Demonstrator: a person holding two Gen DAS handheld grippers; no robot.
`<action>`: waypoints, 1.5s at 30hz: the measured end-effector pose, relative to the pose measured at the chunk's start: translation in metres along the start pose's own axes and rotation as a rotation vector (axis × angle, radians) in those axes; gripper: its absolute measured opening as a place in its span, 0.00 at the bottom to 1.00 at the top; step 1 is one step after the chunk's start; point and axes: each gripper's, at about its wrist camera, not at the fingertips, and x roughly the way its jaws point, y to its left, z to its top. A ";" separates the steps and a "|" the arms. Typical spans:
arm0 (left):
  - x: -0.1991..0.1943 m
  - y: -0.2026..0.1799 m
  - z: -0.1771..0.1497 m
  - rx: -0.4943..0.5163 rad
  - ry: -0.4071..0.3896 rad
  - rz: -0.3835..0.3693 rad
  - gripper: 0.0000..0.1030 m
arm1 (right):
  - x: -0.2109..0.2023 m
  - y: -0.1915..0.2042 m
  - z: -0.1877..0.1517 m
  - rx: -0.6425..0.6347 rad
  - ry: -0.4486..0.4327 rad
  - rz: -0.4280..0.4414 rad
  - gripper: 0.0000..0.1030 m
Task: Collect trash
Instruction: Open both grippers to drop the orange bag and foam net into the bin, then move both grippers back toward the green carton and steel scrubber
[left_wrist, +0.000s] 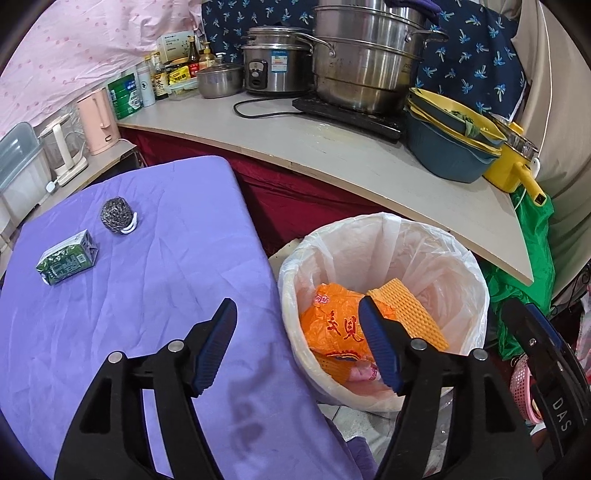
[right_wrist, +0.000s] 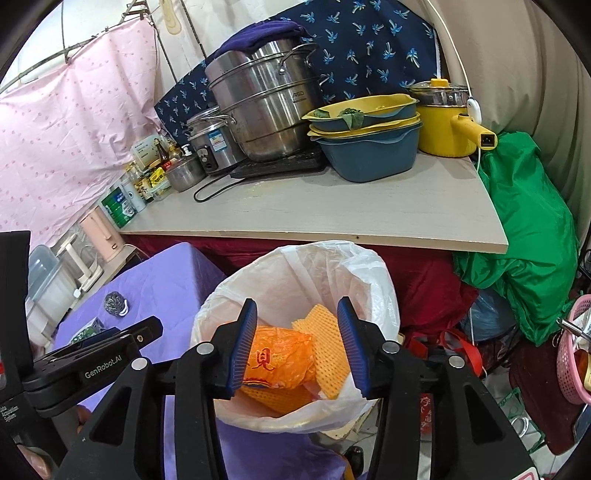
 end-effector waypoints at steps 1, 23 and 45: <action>-0.002 0.003 0.000 -0.005 -0.004 0.000 0.65 | -0.001 0.002 0.000 -0.003 -0.002 0.002 0.48; -0.047 0.096 -0.012 -0.153 -0.066 0.077 0.86 | -0.017 0.089 -0.012 -0.122 -0.015 0.080 0.59; -0.038 0.253 -0.039 -0.334 -0.005 0.247 0.89 | 0.038 0.212 -0.045 -0.238 0.105 0.240 0.60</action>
